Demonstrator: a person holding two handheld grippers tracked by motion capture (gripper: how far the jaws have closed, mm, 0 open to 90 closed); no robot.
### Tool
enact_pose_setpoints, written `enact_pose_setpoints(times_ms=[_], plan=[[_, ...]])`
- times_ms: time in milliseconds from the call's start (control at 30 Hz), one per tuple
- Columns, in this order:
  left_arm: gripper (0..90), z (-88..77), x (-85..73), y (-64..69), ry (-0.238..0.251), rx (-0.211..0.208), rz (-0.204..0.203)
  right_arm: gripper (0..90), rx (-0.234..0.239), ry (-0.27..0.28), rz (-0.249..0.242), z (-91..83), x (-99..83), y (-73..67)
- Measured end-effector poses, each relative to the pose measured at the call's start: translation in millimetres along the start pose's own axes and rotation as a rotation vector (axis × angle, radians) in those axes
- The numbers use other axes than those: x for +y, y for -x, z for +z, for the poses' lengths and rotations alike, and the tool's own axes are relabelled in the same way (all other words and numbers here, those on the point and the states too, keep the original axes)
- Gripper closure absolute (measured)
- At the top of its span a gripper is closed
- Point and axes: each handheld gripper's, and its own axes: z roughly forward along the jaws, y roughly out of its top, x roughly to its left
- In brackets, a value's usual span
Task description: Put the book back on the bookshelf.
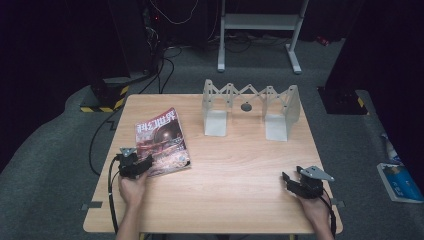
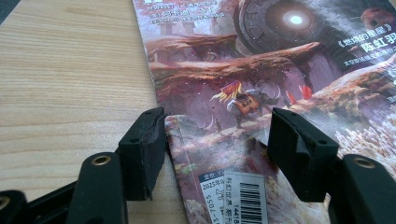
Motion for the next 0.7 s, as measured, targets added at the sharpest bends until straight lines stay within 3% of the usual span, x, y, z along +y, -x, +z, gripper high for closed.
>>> enact_pose_setpoints(times_ms=[700], plan=[[37.3, -7.1, -7.9, 15.9, -0.002, -0.030, 0.028, 35.1, -0.001, 0.000, -0.001, -0.1, -0.1, -0.2]])
